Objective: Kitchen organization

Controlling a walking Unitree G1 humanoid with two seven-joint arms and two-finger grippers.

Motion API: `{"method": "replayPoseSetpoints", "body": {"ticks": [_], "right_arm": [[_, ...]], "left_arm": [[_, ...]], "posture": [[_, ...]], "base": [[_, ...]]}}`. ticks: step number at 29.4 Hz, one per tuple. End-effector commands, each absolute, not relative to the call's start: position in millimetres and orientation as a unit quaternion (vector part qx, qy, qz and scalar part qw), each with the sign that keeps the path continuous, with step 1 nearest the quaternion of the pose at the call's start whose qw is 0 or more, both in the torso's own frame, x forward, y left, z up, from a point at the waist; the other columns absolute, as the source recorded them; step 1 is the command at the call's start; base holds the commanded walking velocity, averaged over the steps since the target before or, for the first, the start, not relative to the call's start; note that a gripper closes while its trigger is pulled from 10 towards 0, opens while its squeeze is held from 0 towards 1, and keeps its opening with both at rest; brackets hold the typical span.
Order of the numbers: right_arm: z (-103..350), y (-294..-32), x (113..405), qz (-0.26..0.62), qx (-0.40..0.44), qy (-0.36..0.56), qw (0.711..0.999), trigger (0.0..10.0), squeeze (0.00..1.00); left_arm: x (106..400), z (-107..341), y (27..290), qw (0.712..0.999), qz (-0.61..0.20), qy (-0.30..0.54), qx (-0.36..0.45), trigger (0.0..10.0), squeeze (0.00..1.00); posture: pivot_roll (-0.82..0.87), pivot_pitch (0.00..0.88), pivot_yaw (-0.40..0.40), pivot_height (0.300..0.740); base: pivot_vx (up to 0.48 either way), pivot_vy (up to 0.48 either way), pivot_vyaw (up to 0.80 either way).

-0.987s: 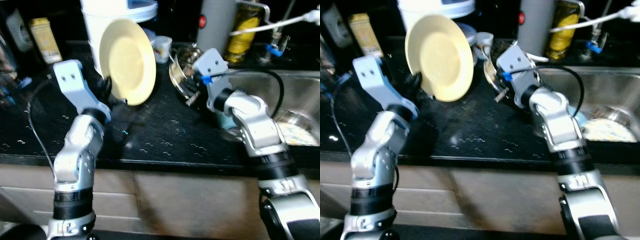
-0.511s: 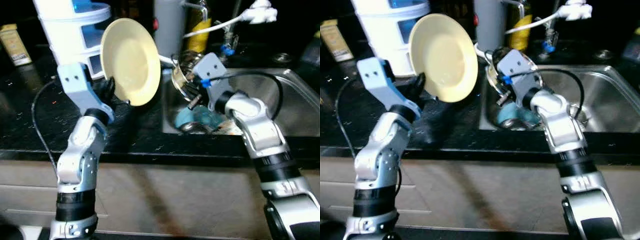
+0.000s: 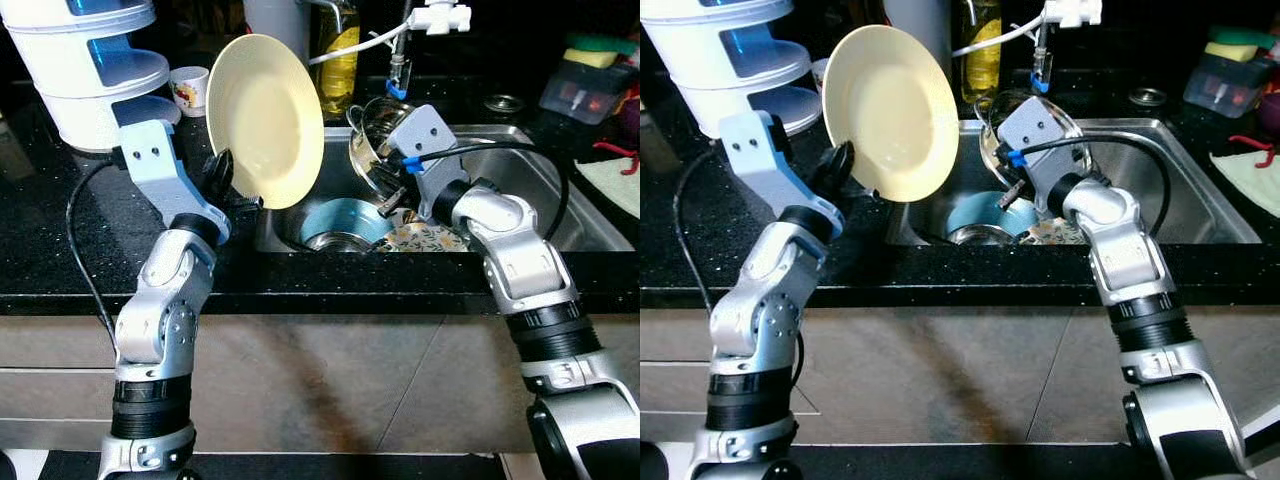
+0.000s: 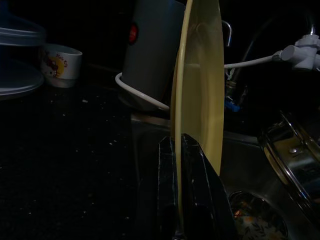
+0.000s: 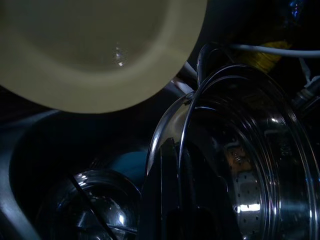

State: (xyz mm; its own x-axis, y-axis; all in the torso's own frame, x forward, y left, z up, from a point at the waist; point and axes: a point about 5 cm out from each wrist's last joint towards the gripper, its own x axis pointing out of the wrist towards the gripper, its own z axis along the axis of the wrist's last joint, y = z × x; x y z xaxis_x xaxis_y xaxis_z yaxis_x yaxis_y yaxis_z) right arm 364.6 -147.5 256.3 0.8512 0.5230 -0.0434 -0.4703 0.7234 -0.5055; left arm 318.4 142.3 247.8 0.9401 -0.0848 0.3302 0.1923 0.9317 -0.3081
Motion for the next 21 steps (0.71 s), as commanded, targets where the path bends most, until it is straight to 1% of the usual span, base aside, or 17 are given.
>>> {"method": "replayPoseSetpoints", "body": {"ticks": [1,6,11,21], "right_arm": [[265.4,-142.4,365.4,0.267,-0.267,-0.070,0.923,10.0,0.00],[265.1,-142.6,365.4,0.266,-0.267,-0.070,0.924,10.0,0.00],[264.1,-144.0,365.1,0.263,-0.265,-0.068,0.925,10.0,0.00],[264.4,-146.0,366.6,0.257,-0.251,-0.062,0.931,10.0,0.00]], "left_arm": [[318.5,247.3,142.8,0.970,-0.075,-0.157,-0.169,10.0,0.00],[318.5,247.6,142.6,0.970,-0.075,-0.157,-0.171,10.0,0.00],[320.2,248.0,147.3,0.968,-0.062,-0.157,-0.184,10.0,0.00],[323.8,243.9,151.2,0.969,-0.065,-0.147,-0.188,10.0,0.00]], "posture": [[0.00,0.000,-0.024,0.740],[0.00,0.000,-0.023,0.740],[0.00,0.000,-0.018,0.740],[0.00,0.000,-0.019,0.740]], "base": [[0.000,-0.472,0.00],[0.000,-0.472,0.00],[0.000,0.000,0.00],[0.000,0.000,0.00]]}}
